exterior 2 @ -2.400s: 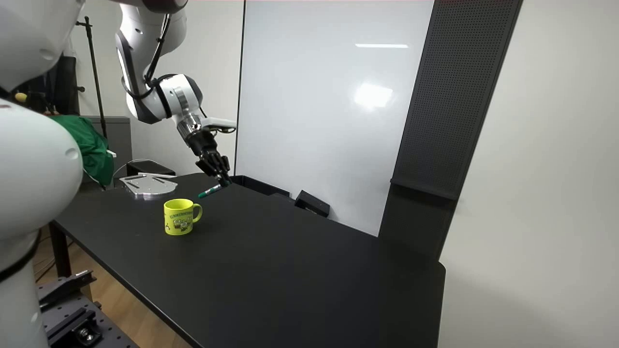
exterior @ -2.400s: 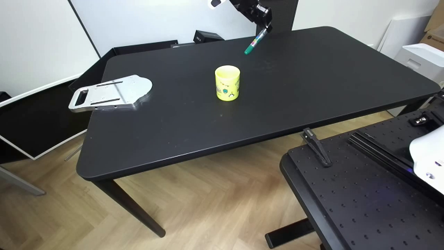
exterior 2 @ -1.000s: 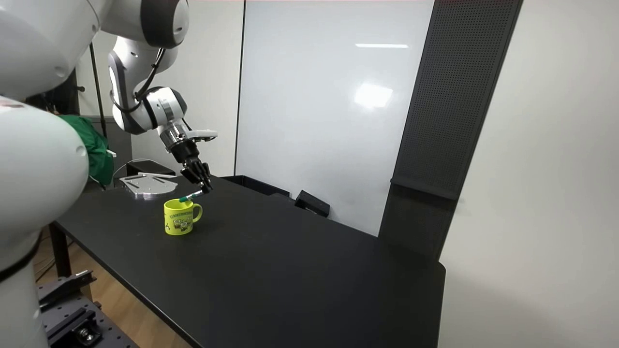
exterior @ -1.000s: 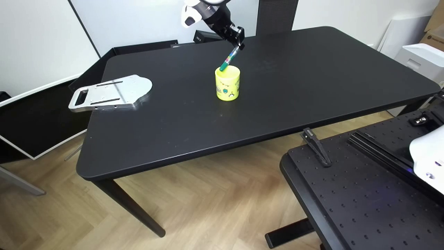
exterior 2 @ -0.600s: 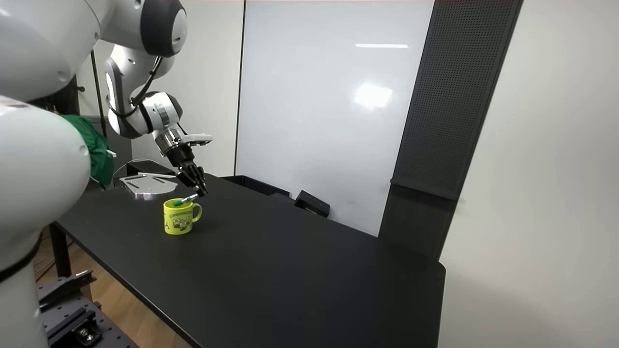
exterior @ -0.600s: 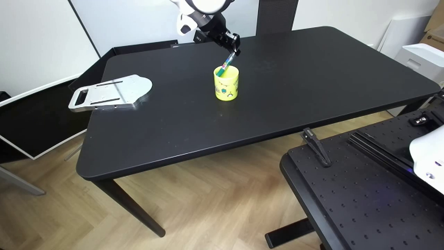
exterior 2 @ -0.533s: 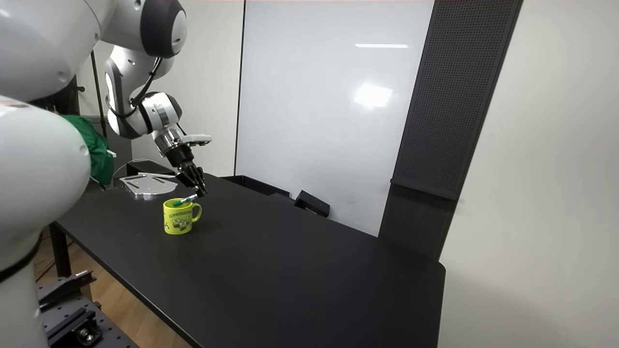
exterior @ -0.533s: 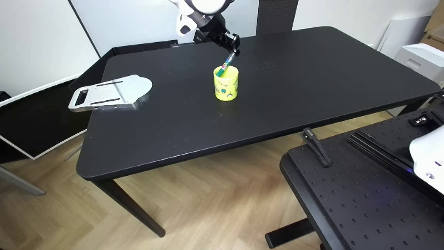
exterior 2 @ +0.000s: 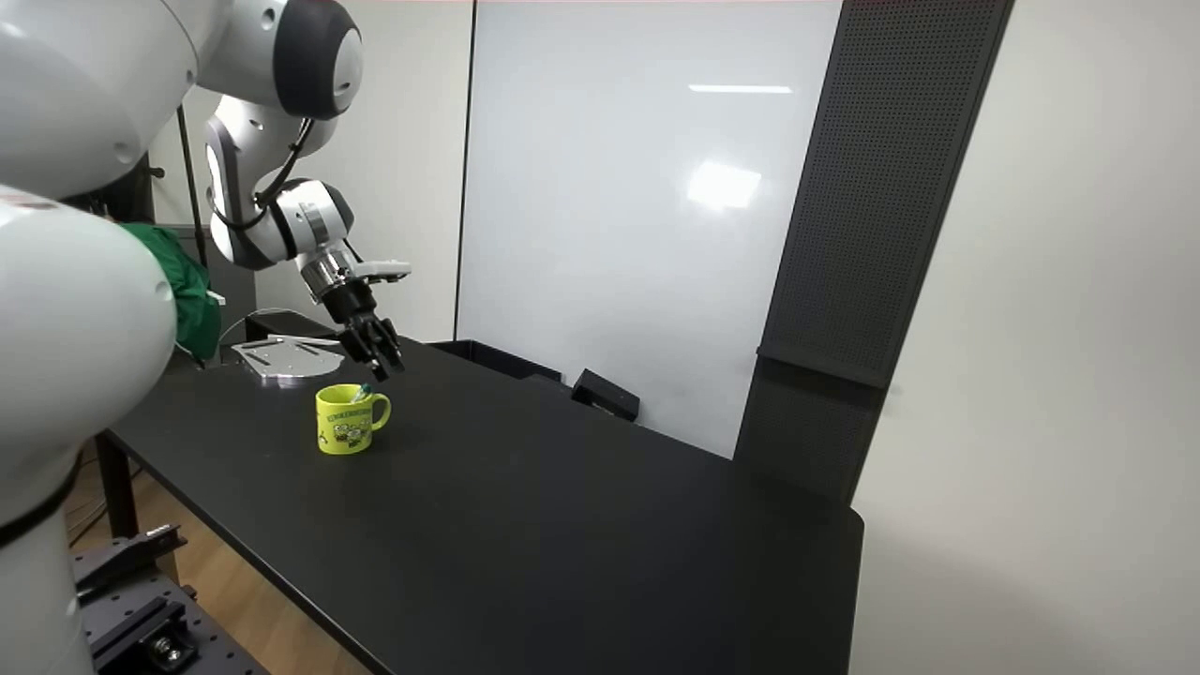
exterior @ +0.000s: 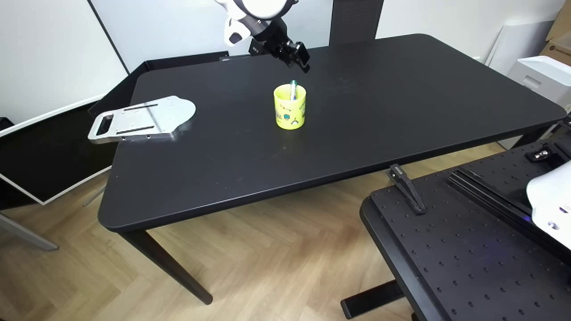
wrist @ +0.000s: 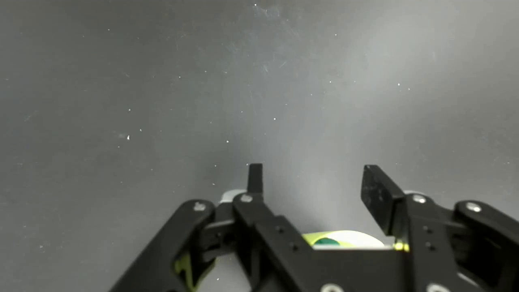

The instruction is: Put the marker inside the mug cup

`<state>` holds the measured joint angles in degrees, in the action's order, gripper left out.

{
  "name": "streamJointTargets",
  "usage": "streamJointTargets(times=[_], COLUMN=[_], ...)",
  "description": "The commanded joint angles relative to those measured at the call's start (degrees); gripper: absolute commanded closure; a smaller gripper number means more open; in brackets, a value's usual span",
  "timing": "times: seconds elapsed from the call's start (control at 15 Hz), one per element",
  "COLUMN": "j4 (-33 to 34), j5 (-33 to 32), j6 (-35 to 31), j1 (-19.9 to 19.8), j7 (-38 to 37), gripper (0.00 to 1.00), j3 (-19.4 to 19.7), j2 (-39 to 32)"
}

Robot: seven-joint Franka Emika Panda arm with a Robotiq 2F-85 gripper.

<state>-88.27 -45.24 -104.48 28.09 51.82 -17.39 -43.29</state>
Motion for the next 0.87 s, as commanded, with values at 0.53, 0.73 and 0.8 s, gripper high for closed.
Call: streamJointTargets(times=[0.53,0.73,0.8], j4=[1.36,1.35,1.34], j5=[0.30,0.45,0.46], j6=[0.92,0.98,0.98], j1=[-0.52,-0.84,-0.85], j7=[0.09,0.26,0.26], gripper=[0.00,0.00,0.00], j3=[0.70,0.71,0.71], j2=[1.01,1.46,1.46])
